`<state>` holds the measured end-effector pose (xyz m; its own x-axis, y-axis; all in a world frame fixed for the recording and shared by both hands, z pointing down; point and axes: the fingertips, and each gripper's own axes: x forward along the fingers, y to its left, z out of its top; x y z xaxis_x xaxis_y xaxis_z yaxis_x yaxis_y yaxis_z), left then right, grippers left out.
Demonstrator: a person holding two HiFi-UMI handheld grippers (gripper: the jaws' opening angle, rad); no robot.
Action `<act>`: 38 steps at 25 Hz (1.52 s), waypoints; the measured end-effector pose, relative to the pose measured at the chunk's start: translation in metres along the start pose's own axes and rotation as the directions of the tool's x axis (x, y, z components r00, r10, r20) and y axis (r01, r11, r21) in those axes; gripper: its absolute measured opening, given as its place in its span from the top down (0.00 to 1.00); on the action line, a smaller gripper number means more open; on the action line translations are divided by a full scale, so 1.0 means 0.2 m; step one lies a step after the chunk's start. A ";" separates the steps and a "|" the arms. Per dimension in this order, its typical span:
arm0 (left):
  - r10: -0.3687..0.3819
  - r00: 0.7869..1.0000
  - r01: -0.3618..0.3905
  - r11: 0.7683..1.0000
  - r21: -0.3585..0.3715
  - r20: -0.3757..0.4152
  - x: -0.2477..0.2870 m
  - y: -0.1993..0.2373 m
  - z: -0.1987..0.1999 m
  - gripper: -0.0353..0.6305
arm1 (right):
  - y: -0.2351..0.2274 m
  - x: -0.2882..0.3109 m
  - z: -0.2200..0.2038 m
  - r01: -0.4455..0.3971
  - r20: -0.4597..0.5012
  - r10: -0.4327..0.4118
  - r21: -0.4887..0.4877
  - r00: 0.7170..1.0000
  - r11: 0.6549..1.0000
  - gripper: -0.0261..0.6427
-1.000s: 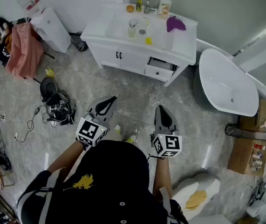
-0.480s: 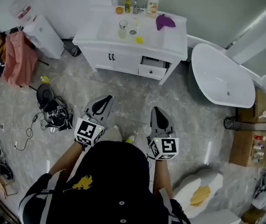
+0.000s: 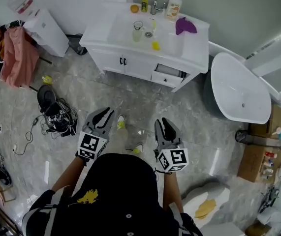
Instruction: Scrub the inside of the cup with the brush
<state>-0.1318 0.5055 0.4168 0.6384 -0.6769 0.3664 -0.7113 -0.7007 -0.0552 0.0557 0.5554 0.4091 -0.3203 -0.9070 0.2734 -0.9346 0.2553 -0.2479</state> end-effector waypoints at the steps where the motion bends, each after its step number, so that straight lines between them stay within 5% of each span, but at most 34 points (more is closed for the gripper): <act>1: 0.011 1.000 -0.011 1.000 -0.016 0.000 0.03 0.07 -0.01 0.84 | -0.01 0.07 0.01 0.005 -0.011 -0.005 -0.004 1.000 1.000 0.78; 9: -0.061 0.993 0.070 0.994 -0.087 0.096 0.38 0.62 0.06 0.82 | 0.02 0.71 0.23 0.064 -0.053 -0.066 -0.037 0.996 0.997 0.82; 13: -0.097 0.990 0.104 0.992 -0.072 0.102 0.55 0.85 0.05 0.70 | 0.02 0.96 0.30 0.093 -0.066 -0.100 -0.094 0.993 0.991 0.72; 19: -0.154 0.985 0.159 0.986 -0.057 0.077 0.84 1.01 0.10 0.57 | -0.25 1.20 0.41 0.153 -0.068 -0.156 -0.047 0.985 0.987 0.50; 23: -0.185 0.982 0.186 0.982 -0.037 0.046 1.11 1.06 0.13 0.41 | -0.49 1.40 0.51 0.177 -0.021 -0.178 -0.040 0.984 0.983 0.39; 27: -0.184 0.983 0.184 0.983 -0.008 0.015 1.44 1.10 0.20 0.39 | -0.76 1.66 0.57 0.147 -0.017 -0.148 -0.036 0.989 0.988 0.37; 31: -0.194 0.978 0.189 0.979 -0.071 -0.078 1.73 1.12 0.19 0.36 | -1.03 1.94 0.71 0.083 -0.033 -0.085 -0.047 0.996 0.995 0.37; 38: -0.116 0.969 0.105 0.993 -0.061 -0.218 2.16 1.26 0.15 0.34 | -1.48 2.35 0.81 -0.014 -0.113 0.005 -0.078 0.994 0.997 0.37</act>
<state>-0.0264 0.0292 0.5326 0.6368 -0.5255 0.5641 -0.6569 -0.7529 0.0402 0.2063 -0.0010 0.4606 -0.3409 -0.8617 0.3758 -0.9391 0.2936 -0.1786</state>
